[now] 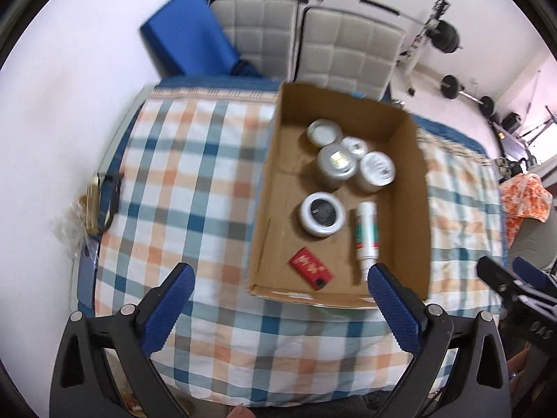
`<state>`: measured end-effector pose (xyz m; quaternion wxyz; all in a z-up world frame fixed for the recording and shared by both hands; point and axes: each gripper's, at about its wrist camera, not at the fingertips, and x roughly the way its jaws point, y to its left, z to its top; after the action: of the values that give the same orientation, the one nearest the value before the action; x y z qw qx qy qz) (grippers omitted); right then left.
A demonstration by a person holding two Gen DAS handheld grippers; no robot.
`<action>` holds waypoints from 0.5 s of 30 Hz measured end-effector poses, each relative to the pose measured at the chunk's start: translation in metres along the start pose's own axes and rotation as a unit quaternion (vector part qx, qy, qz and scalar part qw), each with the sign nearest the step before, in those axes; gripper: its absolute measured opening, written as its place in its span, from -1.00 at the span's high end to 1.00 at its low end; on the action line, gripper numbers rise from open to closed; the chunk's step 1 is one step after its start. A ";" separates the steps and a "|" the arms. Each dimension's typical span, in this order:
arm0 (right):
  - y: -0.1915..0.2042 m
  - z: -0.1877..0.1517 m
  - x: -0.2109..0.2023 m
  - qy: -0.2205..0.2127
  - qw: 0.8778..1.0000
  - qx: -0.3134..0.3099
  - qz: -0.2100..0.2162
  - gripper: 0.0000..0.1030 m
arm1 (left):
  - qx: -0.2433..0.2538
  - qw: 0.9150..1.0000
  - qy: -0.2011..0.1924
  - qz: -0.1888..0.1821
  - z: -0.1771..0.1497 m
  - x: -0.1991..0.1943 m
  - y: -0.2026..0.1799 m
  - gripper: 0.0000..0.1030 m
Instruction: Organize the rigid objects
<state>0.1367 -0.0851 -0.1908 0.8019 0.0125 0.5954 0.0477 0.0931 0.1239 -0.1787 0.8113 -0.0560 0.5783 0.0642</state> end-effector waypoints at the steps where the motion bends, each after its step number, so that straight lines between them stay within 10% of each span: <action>1: -0.002 -0.002 -0.006 -0.004 1.000 0.001 0.001 -1.00 | 0.004 1.000 -0.005 -0.001 0.000 -0.008 -0.004 -0.98; 15: -0.019 -0.041 -0.134 -0.063 0.998 0.005 0.026 -1.00 | 0.027 0.997 -0.073 -0.006 -0.022 -0.119 -0.034 -0.98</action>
<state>0.0607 -0.1179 -0.0763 0.8364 0.0346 0.5431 0.0649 0.0403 0.0820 -0.0722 0.8531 -0.0331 0.5184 0.0479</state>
